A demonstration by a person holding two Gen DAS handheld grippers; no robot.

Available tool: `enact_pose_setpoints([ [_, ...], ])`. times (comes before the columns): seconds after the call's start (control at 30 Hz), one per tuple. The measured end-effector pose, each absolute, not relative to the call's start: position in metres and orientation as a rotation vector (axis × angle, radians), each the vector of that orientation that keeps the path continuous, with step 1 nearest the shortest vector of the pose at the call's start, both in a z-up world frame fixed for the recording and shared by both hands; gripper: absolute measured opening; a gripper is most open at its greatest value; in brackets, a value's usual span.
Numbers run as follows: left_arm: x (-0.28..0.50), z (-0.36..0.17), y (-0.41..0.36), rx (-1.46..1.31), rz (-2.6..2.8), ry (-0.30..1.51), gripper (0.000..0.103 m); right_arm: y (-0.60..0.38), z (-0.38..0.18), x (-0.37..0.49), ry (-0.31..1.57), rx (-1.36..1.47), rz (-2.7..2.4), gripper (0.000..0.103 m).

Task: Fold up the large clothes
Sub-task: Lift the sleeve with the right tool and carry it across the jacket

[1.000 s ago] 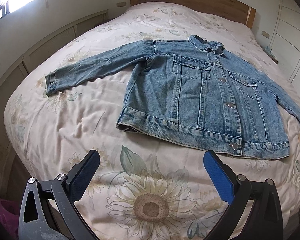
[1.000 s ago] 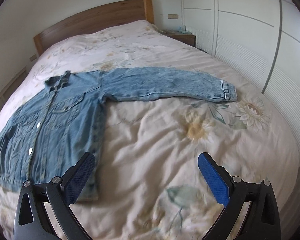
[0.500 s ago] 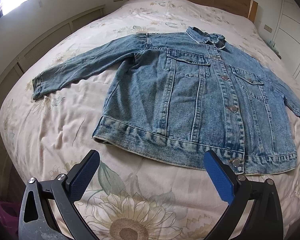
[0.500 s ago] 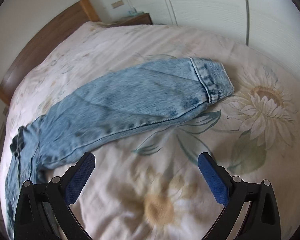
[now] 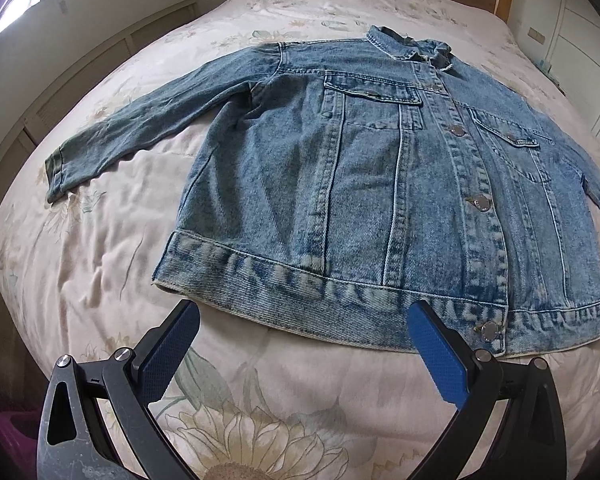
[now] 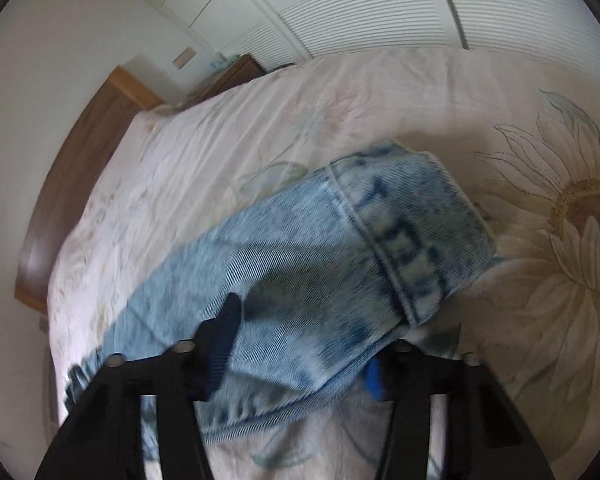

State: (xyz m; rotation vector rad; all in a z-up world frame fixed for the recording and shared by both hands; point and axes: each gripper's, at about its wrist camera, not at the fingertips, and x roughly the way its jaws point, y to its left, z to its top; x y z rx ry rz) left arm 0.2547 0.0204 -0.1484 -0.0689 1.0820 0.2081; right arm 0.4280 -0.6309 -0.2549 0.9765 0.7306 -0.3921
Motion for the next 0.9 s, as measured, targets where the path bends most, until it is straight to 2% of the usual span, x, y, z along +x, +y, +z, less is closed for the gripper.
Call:
enact_pose_setpoints([
  [0.07,0.257,-0.149,0.021,-0.066,0.207,1.082,0.102,-0.639,-0.256,0.430,0.709,1.013,-0.393,0.026],
  [0.13,0.258,-0.150,0.021,-0.063,0.205,1.083,0.102,-0.642,-0.252,0.435,0.688,1.027,-0.377,0.012],
  [0.17,0.259,-0.151,0.022,-0.063,0.203,1.084,0.102,-0.641,-0.249,0.438,0.679,1.020,-0.371,0.010],
  [0.57,0.253,-0.154,0.040,-0.115,0.200,1.071,0.102,-0.601,-0.185,0.484,0.630,0.918,-0.248,0.005],
  [0.9,0.246,-0.143,0.083,-0.157,0.252,1.018,0.102,-0.483,-0.146,0.553,0.692,0.858,-0.022,0.005],
])
